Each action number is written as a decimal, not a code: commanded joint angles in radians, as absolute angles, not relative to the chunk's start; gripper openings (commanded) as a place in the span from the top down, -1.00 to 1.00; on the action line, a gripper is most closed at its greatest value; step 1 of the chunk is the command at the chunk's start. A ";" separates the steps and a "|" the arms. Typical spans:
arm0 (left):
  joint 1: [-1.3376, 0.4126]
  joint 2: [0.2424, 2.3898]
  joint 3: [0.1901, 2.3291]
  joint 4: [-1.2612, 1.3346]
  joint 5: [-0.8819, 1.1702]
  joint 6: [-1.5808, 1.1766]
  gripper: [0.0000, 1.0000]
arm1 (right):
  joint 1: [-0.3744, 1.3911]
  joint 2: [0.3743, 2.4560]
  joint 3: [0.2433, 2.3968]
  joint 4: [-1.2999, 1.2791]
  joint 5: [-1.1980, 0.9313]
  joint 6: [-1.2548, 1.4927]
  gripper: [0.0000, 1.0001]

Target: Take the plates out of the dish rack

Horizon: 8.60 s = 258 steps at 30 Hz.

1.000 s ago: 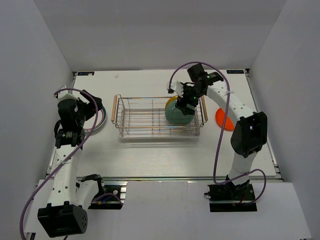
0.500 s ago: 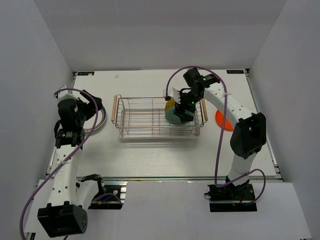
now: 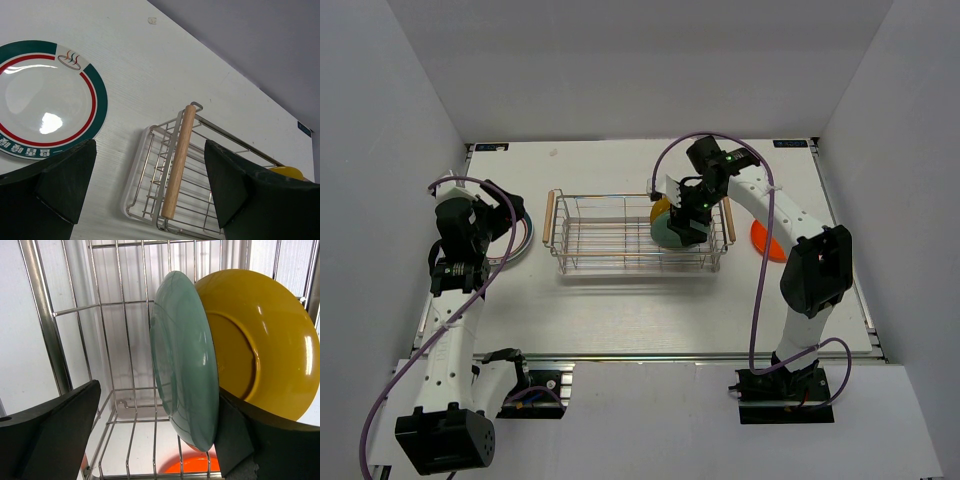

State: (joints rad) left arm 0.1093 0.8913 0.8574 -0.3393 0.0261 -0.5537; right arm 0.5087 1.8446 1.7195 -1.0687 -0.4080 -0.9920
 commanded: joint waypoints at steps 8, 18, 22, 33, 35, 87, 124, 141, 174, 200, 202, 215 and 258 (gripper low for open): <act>0.107 0.873 0.865 -0.331 0.031 -0.540 -0.96 | 0.508 1.827 1.732 -1.048 -0.397 -0.963 -0.66; 0.107 0.884 0.859 -0.313 0.041 -0.538 -0.94 | 0.509 1.835 1.747 -1.071 -0.426 -0.988 -0.32; 0.107 0.894 0.862 -0.314 0.044 -0.538 -0.94 | 0.509 1.848 1.769 -1.075 -0.433 -0.996 -0.10; 0.107 0.899 0.865 -0.307 0.063 -0.538 -0.93 | 0.506 1.871 1.816 -1.129 -0.497 -1.066 0.47; 0.107 0.899 0.865 -0.304 0.063 -0.537 -0.92 | 0.508 1.873 1.816 -1.140 -0.506 -1.077 0.54; 0.107 0.810 0.905 -0.373 0.089 -0.545 -0.96 | 0.482 1.309 1.458 -0.251 0.350 -0.298 1.00; 0.107 0.839 0.919 -0.466 0.106 -0.514 -0.96 | 0.123 1.850 1.514 -0.673 0.261 0.247 0.59; 0.107 0.821 0.910 -0.483 0.114 -0.509 -0.96 | 0.129 1.718 1.443 -0.646 0.161 0.219 -0.78; 0.107 0.934 0.862 -0.440 0.236 -0.505 -0.71 | 0.284 1.500 1.298 -0.695 0.302 0.353 -0.78; 0.098 1.137 0.839 -0.278 0.456 -0.494 0.49 | 0.262 1.485 1.264 -0.649 0.270 0.311 -0.79; 0.098 1.138 0.842 -0.275 0.454 -0.494 0.49 | 0.259 1.488 1.264 -0.649 0.268 0.308 -0.79; 0.098 1.039 0.969 -0.475 0.144 -0.508 -0.65 | 0.207 1.494 1.437 -0.741 0.498 0.249 -0.79; 0.109 0.903 0.996 -0.479 0.206 -0.365 -0.96 | 0.411 1.970 1.899 -0.933 -0.529 -1.071 -0.79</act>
